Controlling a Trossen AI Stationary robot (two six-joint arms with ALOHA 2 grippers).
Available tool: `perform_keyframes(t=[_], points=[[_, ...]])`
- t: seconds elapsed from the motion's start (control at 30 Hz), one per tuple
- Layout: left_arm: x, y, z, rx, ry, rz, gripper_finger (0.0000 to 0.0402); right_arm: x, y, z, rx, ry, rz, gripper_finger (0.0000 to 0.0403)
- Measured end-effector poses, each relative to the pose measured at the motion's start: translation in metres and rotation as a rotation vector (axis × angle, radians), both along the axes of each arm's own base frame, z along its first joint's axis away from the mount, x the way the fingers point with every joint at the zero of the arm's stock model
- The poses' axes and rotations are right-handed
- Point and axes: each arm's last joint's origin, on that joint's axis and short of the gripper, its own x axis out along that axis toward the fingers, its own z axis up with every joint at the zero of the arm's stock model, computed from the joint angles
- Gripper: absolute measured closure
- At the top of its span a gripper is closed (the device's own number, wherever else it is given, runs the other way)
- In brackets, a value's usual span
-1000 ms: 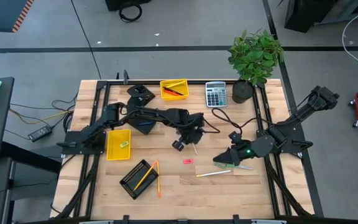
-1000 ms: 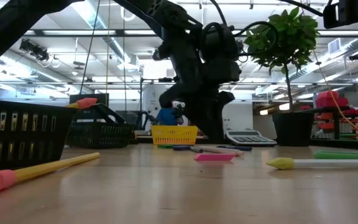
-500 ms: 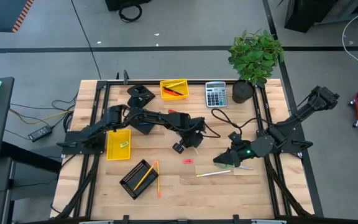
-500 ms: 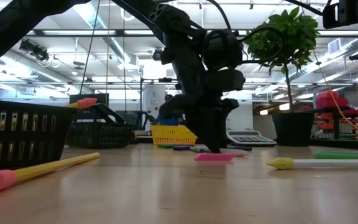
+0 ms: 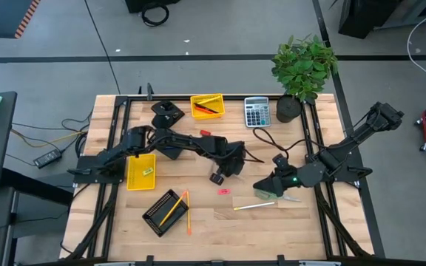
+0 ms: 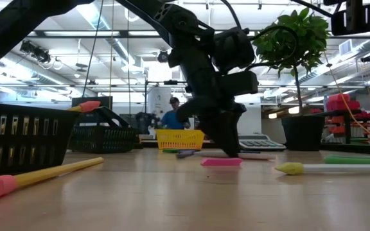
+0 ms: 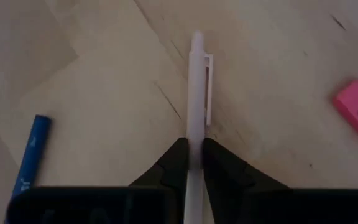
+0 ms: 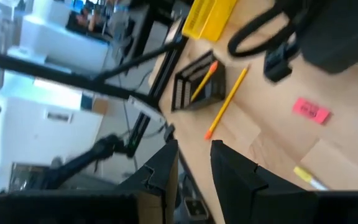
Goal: Sort crayons/erasers/pens/pencils in bins
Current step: Put the light pink pen into the top yellow basket
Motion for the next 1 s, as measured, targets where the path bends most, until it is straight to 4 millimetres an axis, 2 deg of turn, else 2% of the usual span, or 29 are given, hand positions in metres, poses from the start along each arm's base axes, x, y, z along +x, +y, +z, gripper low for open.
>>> perform_keyframes(t=[0.17, 0.33, 0.47, 0.57, 0.7, 0.83, 0.9, 1.0], points=[[0.0, -0.006, -0.002, -0.013, 0.01, 0.038, 0.0369, 0.0, -0.001, 0.0, -0.037, -0.008, -0.01, 0.0302], [0.003, -0.007, 0.004, -0.016, 0.017, 0.035, 0.0351, 0.0, -0.001, 0.0, -0.017, -0.007, -0.018, 0.0302], [0.009, -0.002, 0.016, -0.027, 0.021, 0.059, 0.0357, -0.001, -0.002, 0.002, -0.05, -0.02, -0.013, 0.0302], [0.018, 0.008, 0.038, -0.048, -0.032, 0.116, 0.0369, -0.002, -0.007, 0.005, -0.131, -0.04, -0.017, 0.0302], [0.019, 0.032, 0.062, -0.061, -0.035, 0.2, 0.037, -0.003, -0.019, 0.009, -0.252, -0.048, -0.056, 0.0302], [0.014, 0.063, 0.083, 0.003, -0.005, 0.238, 0.0365, -0.006, -0.035, 0.011, -0.323, -0.022, -0.144, 0.0302], [0.008, 0.084, 0.093, 0.024, 0.018, 0.266, 0.0373, -0.007, -0.043, 0.012, -0.353, -0.014, -0.201, 0.0302], [-0.006, 0.125, 0.103, -0.004, 0.047, 0.364, 0.0393, -0.007, -0.054, 0.014, -0.404, -0.006, -0.287, 0.0302]])
